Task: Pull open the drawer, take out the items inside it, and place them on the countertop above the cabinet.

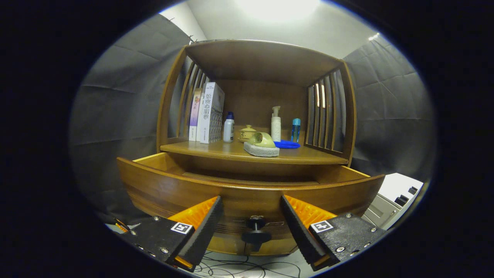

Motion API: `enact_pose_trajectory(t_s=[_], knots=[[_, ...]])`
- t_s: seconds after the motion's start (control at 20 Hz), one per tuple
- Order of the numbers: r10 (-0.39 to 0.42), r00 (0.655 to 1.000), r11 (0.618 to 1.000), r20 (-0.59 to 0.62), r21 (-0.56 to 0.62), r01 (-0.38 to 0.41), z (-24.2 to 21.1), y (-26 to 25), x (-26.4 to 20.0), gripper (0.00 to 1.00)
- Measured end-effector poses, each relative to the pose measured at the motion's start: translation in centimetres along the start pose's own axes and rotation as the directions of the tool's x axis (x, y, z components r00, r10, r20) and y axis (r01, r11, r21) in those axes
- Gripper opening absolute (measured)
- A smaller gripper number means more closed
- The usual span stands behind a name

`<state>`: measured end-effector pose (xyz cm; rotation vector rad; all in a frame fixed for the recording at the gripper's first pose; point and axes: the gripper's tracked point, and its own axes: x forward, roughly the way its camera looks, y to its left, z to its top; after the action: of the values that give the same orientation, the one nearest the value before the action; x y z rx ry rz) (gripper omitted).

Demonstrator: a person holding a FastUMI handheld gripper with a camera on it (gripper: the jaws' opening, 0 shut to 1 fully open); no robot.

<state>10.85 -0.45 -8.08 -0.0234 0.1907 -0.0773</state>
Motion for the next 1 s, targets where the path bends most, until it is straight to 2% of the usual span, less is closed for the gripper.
enact_pose_trajectory(t_s=[1.0], knots=[[0.018,1.000,1.000,-0.001,-0.009,-0.018,1.3,-0.8,8.0,0.95]])
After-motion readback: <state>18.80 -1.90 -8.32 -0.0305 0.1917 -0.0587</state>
